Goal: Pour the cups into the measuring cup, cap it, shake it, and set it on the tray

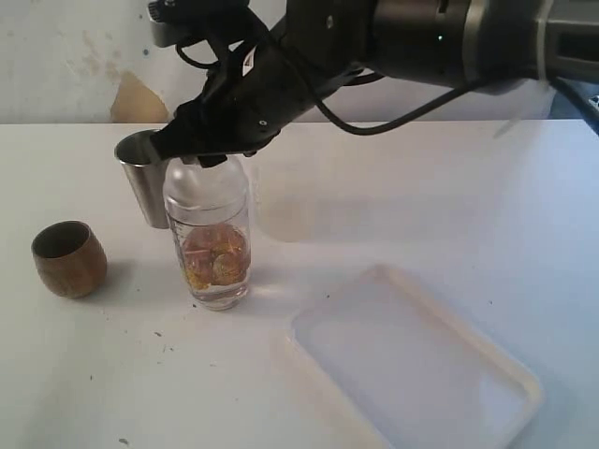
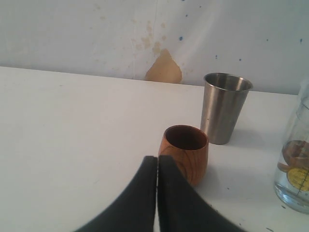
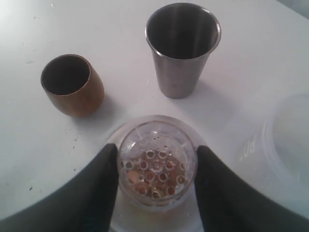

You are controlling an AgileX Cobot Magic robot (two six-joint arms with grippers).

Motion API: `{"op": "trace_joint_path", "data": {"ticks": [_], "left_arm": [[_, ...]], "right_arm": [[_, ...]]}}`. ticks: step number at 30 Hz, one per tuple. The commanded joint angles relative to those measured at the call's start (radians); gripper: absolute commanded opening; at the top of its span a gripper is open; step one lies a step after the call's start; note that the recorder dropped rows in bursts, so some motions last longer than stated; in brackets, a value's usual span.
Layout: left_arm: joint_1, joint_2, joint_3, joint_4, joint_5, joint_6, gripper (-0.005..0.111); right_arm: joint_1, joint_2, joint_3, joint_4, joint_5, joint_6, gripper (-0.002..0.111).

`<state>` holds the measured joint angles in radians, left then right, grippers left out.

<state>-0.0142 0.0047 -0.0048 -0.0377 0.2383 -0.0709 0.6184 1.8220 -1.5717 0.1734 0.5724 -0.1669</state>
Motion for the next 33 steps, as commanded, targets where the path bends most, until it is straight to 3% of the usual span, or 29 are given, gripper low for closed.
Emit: {"op": "trace_joint_path", "data": {"ticks": [1,33], "left_arm": [[0.002,-0.005,0.005,-0.005,-0.004,0.002,0.001],[0.002,-0.005,0.005,-0.005,-0.004,0.002,0.001]], "right_arm": [[0.000,0.010,-0.002,-0.003,0.004,-0.011,0.000],[0.002,0.068,0.026,-0.003,0.040,-0.121,0.000]]}}
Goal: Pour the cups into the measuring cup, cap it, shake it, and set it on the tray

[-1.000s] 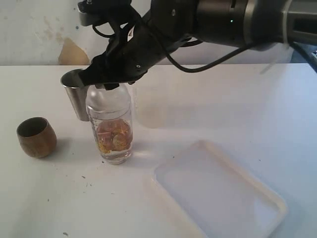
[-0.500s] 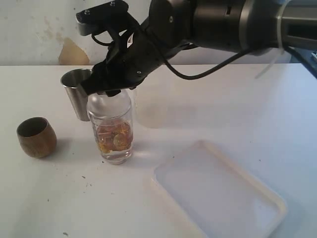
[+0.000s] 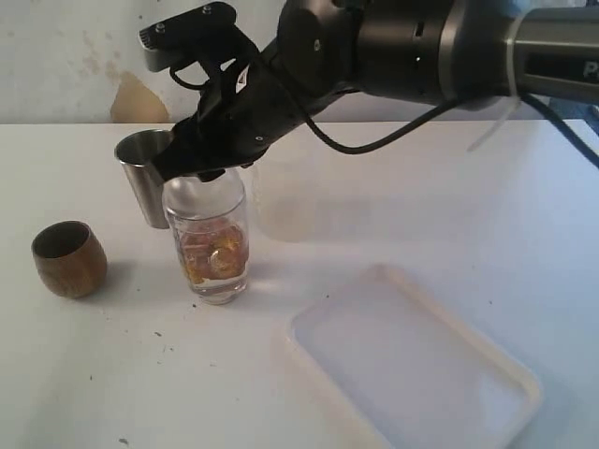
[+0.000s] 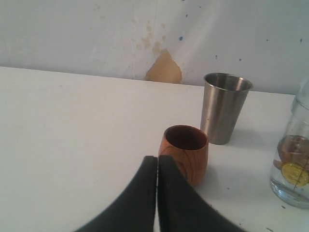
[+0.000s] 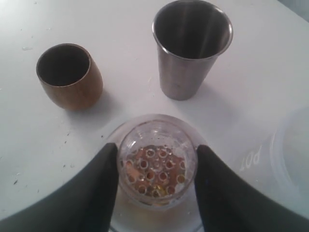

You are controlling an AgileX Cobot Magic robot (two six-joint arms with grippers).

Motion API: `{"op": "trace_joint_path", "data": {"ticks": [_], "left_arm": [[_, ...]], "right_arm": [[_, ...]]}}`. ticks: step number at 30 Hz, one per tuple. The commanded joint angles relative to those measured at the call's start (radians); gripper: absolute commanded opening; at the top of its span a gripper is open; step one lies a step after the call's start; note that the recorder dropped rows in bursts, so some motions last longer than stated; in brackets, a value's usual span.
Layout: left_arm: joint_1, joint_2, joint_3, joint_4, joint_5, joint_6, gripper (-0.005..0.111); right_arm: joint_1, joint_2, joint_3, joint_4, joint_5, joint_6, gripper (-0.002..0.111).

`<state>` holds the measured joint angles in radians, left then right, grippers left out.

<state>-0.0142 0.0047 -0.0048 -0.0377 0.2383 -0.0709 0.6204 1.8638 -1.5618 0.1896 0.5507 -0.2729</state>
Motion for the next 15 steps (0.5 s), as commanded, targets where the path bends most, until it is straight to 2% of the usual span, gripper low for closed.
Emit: {"op": "trace_joint_path", "data": {"ticks": [1,3,6,9,11,15], "left_arm": [[0.002,-0.005,0.005,-0.005,-0.004,0.002,0.001],[0.002,-0.005,0.005,-0.005,-0.004,0.002,0.001],[0.002,-0.005,0.005,-0.005,-0.004,0.002,0.001],[0.002,-0.005,0.005,-0.005,-0.004,0.002,0.001],[0.002,-0.005,0.005,-0.005,-0.004,0.002,0.001],[0.002,-0.005,0.005,-0.005,-0.004,0.002,0.001]], "right_arm": [[0.000,0.024,0.016,-0.019,0.074,-0.034,0.001],[0.000,0.022,0.016,-0.013,0.081,-0.050,0.014],[0.000,0.010,0.016,-0.009,0.077,-0.050,0.050],[0.000,-0.006,0.016,-0.009,0.070,-0.045,0.079],[0.000,-0.019,0.016,-0.009,0.058,-0.045,0.089],[0.000,-0.068,0.016,-0.009,0.051,-0.045,0.091]]}}
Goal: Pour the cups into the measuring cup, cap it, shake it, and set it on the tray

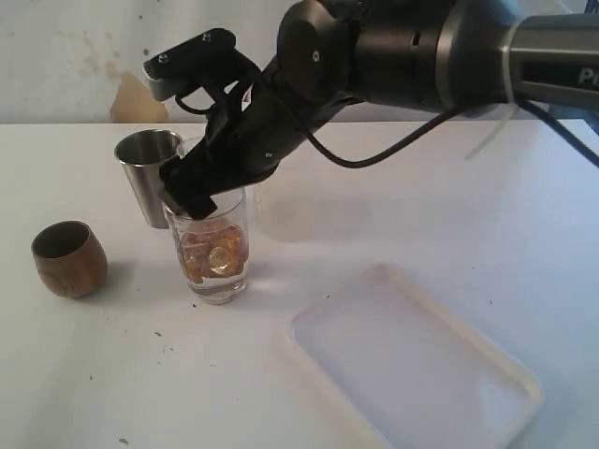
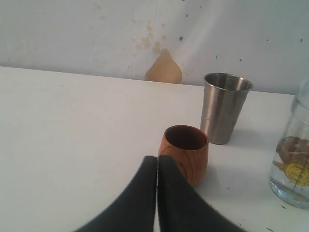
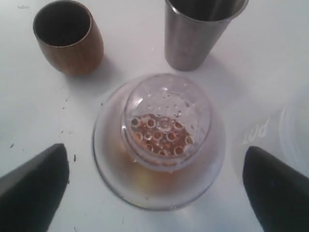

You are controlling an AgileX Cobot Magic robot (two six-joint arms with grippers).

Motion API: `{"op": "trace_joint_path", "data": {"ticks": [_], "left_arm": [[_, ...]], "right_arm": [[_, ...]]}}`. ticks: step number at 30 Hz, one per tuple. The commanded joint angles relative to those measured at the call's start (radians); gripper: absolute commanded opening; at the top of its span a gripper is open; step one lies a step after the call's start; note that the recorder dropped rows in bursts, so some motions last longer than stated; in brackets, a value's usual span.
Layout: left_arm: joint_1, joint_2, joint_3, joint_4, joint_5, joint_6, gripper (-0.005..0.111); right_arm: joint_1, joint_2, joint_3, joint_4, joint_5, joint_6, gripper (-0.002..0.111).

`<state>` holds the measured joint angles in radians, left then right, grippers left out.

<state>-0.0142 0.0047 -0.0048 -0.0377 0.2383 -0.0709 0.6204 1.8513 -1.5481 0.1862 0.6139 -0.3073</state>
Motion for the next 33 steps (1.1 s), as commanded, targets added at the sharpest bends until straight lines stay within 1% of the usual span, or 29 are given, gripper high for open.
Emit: {"op": "trace_joint_path", "data": {"ticks": [1,5,7,10,14,16,19,23,28,33], "left_arm": [[0.002,-0.005,0.005,-0.005,-0.004,0.002,0.001],[0.002,-0.005,0.005,-0.005,-0.004,0.002,0.001],[0.002,-0.005,0.005,-0.005,-0.004,0.002,0.001],[0.002,-0.005,0.005,-0.005,-0.004,0.002,0.001],[0.002,-0.005,0.005,-0.005,-0.004,0.002,0.001],[0.002,-0.005,0.005,-0.005,-0.004,0.002,0.001],[0.002,-0.005,0.005,-0.005,-0.004,0.002,0.001],[0.002,-0.005,0.005,-0.005,-0.004,0.002,0.001],[0.002,-0.005,0.005,-0.005,-0.004,0.002,0.001],[0.002,-0.005,0.005,-0.005,-0.004,0.002,0.001]], "right_arm": [[0.000,-0.065,0.002,-0.005,-0.008,-0.011,0.091],[0.000,-0.106,0.016,0.000,0.065,0.002,0.091],[-0.004,-0.129,0.066,0.000,0.042,0.031,0.091],[-0.004,-0.177,0.215,0.002,-0.147,0.044,0.091],[-0.002,-0.253,0.473,0.006,-0.529,0.096,0.091],[0.008,-0.262,0.574,0.006,-0.695,0.113,0.091],[0.037,-0.238,0.685,-0.003,-0.853,0.113,0.091],[0.071,-0.145,0.718,-0.026,-0.972,0.126,0.091],[0.071,0.004,0.718,-0.026,-1.175,0.206,0.091],[0.071,0.107,0.718,-0.026,-1.391,0.206,0.091]]}}
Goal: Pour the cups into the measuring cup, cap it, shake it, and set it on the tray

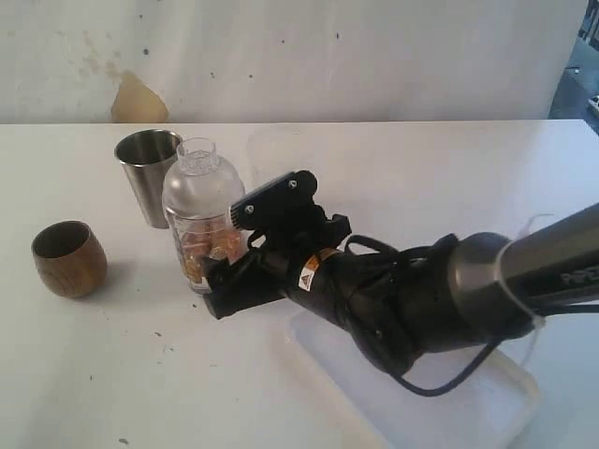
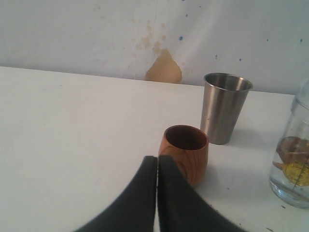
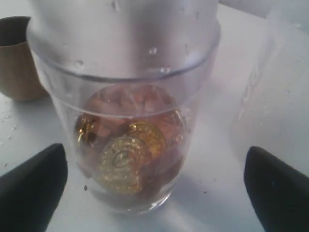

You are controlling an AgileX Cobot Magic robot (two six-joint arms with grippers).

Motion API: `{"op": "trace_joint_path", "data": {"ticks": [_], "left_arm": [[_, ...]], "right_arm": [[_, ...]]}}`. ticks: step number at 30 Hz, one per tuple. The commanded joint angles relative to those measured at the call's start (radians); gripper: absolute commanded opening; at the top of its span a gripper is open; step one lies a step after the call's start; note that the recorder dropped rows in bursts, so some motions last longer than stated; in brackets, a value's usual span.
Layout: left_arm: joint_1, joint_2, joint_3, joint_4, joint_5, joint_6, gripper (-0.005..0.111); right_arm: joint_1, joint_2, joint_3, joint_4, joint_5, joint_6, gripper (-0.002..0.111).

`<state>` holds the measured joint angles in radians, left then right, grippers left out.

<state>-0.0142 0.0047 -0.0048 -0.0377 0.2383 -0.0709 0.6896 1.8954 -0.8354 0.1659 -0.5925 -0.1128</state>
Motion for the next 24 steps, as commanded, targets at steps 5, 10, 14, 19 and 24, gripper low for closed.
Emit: {"op": "trace_joint_path", "data": {"ticks": [5,10,14,19,24], "left_arm": [[0.002,-0.005,0.005,-0.005,-0.004,0.002,0.001],[0.002,-0.005,0.005,-0.005,-0.004,0.002,0.001],[0.002,-0.005,0.005,-0.005,-0.004,0.002,0.001],[0.002,-0.005,0.005,-0.005,-0.004,0.002,0.001],[0.002,-0.005,0.005,-0.005,-0.004,0.002,0.001]], "right_arm": [[0.002,0.127,-0.022,-0.020,-0.299,0.021,0.091],[0.002,0.185,-0.078,-0.079,-0.284,0.045,0.091],[0.002,0.209,-0.116,-0.175,-0.286,0.088,0.091],[0.002,0.226,-0.158,-0.208,-0.293,0.095,0.091],[0.002,0.256,-0.202,-0.208,-0.291,0.093,0.091]]}}
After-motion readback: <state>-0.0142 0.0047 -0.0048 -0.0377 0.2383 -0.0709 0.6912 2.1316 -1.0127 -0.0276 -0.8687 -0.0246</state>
